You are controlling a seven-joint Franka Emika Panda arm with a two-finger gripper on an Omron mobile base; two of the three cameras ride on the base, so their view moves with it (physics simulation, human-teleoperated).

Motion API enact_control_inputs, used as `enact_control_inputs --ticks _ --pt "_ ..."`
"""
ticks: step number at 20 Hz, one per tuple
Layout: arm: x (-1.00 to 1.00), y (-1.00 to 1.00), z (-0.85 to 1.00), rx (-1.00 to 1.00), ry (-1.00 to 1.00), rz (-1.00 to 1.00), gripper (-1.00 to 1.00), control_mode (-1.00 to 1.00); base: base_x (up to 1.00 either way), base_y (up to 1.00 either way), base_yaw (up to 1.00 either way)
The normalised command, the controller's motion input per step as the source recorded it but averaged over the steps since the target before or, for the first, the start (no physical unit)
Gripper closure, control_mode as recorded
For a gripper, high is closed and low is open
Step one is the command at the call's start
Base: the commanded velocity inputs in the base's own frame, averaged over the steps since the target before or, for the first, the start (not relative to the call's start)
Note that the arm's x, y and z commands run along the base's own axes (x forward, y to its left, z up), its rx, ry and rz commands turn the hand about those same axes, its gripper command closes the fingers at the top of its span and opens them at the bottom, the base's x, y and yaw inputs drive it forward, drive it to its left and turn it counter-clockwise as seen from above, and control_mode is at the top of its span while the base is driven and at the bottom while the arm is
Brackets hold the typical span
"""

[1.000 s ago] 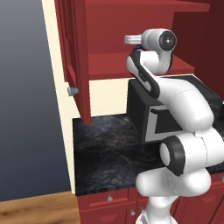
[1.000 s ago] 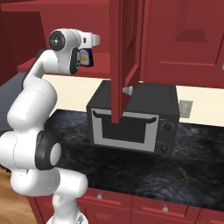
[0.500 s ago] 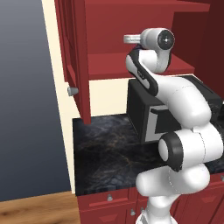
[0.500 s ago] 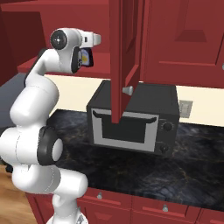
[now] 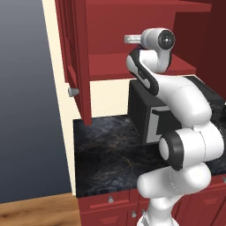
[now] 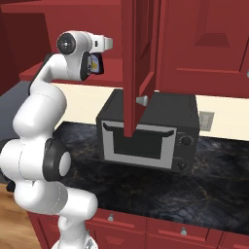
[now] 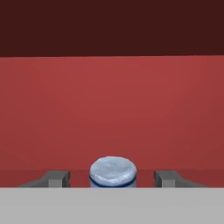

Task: Take 2 condiments from the cabinet and move them on the counter near the stove.Make sure the condiments are lined up with each other, next to each other.

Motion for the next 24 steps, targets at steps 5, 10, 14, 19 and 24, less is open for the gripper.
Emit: enact_control_inputs --ticks 5,10,14,19,24 --pt "0.0 0.0 0.0 0.0 0.0 0.0 1.0 -1.0 0.0 0.0 0.0" --pt "-0.01 0.0 0.02 0.0 -0.03 0.0 1.0 -1.0 0.0 0.0 0.0" --pt "-0.13 0.0 0.16 0.0 -0.1 0.0 1.0 -1.0 0.0 0.0 0.0" --pt "-0.15 0.0 0.22 0.0 -0.02 0.0 1.0 -1.0 0.0 0.0 0.0" --pt "-0.01 0.0 0.02 0.0 0.0 0.0 1.0 -1.0 0.0 0.0 0.0"
